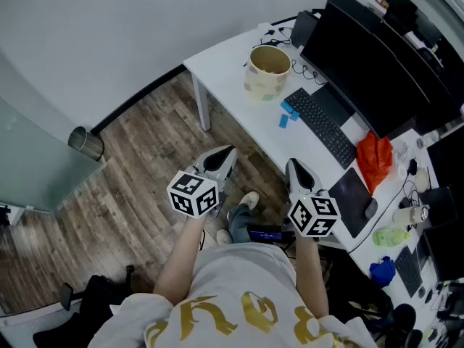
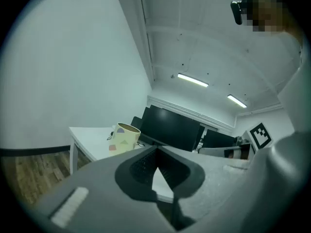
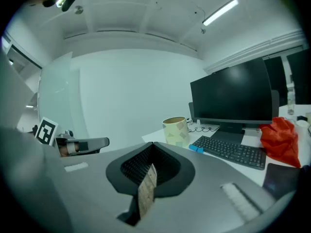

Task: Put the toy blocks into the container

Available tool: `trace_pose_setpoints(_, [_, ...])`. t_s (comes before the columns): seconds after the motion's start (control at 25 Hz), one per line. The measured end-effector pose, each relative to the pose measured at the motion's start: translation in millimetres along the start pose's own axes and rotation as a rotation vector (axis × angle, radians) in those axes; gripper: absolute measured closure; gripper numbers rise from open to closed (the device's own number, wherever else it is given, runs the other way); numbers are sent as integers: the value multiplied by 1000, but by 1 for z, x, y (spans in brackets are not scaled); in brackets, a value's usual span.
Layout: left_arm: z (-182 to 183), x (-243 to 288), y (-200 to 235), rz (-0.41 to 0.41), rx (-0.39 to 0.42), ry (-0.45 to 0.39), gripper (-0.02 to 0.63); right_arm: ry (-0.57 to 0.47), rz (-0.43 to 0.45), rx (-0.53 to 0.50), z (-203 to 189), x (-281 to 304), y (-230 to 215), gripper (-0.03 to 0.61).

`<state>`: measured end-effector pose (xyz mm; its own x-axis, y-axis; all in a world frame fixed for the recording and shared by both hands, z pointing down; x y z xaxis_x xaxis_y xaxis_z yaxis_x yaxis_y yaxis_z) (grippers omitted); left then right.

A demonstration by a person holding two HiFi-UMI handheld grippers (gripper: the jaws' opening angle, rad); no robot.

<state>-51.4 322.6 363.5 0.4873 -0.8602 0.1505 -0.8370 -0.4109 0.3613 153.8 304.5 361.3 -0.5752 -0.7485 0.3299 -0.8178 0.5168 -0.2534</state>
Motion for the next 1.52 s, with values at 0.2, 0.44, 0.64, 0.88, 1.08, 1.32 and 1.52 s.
trace_pose_setpoints(0.2, [-2,-3,-1,-2,-16,3,614,-2,-11,-8,0,-4,0,555])
trace_pose_setpoints(0.44, [0,-2,5,16,0,-1,606,-21,-62,16,-1,-5,-7,552])
trace_pose_setpoints(0.64, [-2,16,19,26,-2,12,505,-3,-80,-4,-3,11,-17,437])
trace_pose_setpoints(0.88, [-14,62,49,35,14,89,505,65,-115,37,-10,57,-46,431])
trace_pose_setpoints(1.08, [-23,108,87,51,48,175,507,124,-149,65,-12,105,-70,431])
trace_pose_setpoints(1.32, [-23,154,117,49,52,239,527,172,-178,98,-9,151,-100,430])
trace_pose_setpoints(1.52, [-29,189,131,28,67,308,531,221,-212,135,-13,178,-123,425])
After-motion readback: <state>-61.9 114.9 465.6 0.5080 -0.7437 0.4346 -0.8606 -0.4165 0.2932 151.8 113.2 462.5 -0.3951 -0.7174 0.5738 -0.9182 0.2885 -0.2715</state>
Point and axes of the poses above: the fingertips, and each gripper's own axes: x forward along the fingers, y to its left, z out of its top, the point moved 5 cm from there along -x, backward along the fingers, and after that the axes turned 2 degrees about y, right-handed, at the moved point
